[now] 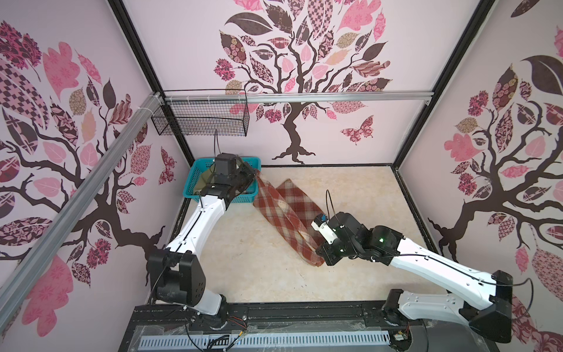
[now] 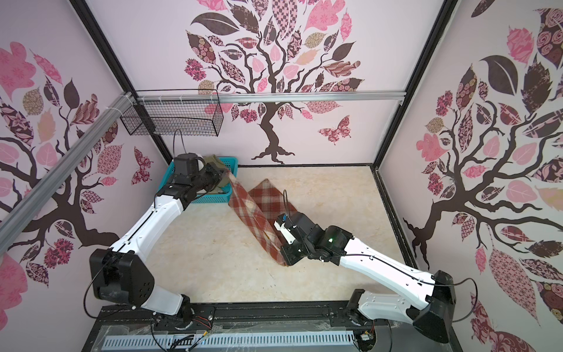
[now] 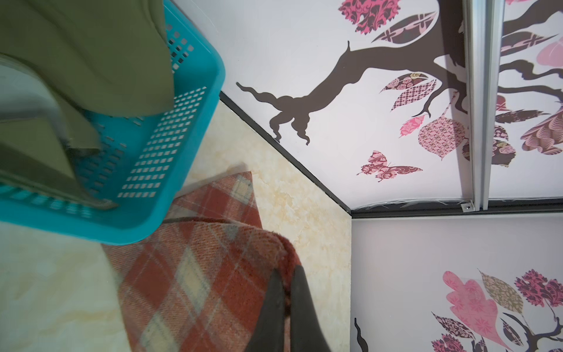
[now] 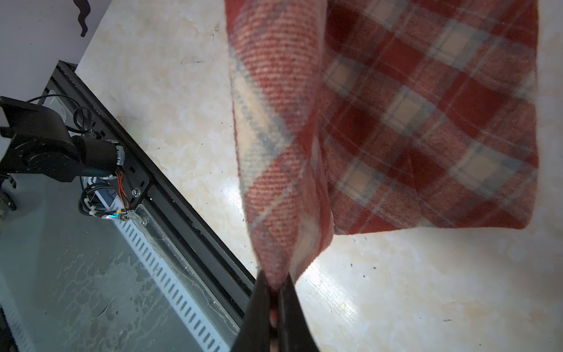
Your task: Fold and stack the skirts
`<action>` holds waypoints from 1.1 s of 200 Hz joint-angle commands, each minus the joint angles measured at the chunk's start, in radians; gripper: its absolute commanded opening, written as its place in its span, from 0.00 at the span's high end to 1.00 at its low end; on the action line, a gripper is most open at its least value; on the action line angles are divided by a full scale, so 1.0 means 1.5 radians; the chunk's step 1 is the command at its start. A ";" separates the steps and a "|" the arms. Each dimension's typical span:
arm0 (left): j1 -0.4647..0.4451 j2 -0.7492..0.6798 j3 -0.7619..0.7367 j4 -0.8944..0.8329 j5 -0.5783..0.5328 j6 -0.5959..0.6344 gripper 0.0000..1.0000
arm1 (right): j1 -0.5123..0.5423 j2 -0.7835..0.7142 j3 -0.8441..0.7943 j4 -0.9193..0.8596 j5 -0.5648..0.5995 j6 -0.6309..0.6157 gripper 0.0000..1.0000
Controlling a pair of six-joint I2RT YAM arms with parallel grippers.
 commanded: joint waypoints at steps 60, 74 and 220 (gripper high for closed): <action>0.035 -0.234 -0.144 -0.091 -0.058 0.058 1.00 | 0.149 -0.022 -0.017 0.045 0.022 0.095 1.00; 0.041 -0.266 -0.162 -0.103 -0.066 0.060 1.00 | 0.164 -0.027 -0.020 0.051 0.025 0.100 1.00; 0.069 -0.301 -0.185 -0.123 -0.057 0.081 1.00 | 0.175 -0.004 -0.062 0.148 -0.041 0.110 1.00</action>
